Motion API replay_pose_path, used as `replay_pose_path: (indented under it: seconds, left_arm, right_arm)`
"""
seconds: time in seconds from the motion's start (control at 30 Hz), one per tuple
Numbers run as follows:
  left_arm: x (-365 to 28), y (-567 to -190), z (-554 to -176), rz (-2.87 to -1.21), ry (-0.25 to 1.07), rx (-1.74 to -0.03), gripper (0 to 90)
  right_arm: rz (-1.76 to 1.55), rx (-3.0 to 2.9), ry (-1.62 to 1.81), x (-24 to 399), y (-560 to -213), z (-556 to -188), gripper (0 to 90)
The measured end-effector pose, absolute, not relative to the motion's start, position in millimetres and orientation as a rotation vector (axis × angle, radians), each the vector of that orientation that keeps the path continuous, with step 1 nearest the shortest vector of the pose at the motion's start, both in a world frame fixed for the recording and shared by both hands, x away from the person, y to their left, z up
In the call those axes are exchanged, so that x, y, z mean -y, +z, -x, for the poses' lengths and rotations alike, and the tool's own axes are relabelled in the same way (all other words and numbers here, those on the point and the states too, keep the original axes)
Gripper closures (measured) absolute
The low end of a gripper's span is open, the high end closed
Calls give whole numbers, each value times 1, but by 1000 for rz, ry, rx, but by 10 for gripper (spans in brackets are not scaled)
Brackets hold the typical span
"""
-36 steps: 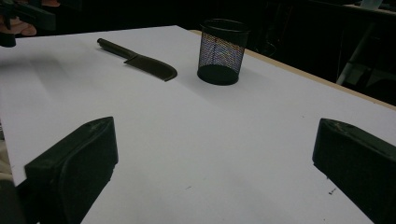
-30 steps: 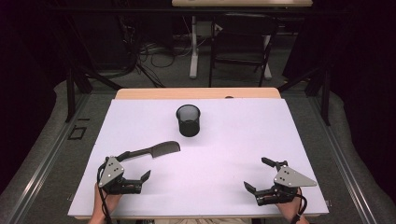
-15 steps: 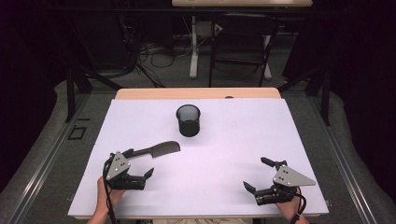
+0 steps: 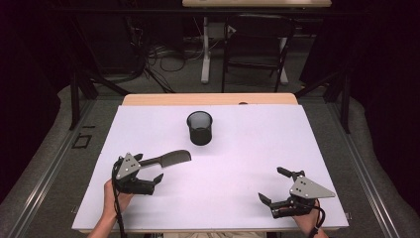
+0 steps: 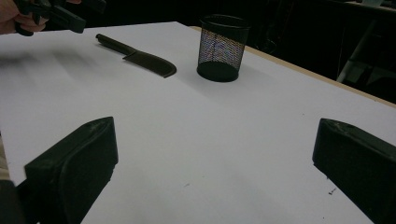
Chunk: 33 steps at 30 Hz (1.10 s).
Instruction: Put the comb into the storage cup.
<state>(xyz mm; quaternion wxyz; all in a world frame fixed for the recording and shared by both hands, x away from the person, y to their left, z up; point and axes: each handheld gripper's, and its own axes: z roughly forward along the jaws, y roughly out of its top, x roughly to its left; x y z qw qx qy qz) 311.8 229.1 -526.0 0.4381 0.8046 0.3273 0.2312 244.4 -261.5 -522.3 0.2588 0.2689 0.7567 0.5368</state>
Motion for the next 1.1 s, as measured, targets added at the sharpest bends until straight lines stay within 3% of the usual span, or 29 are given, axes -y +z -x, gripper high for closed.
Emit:
replay_pose_path:
  seconds: [1.1]
  left_arm:
    - [-227, -515, -349, -2172, 545, -749, 2]
  right_arm:
    - [-732, -2064, 1454, 262, -524, -246, 0]
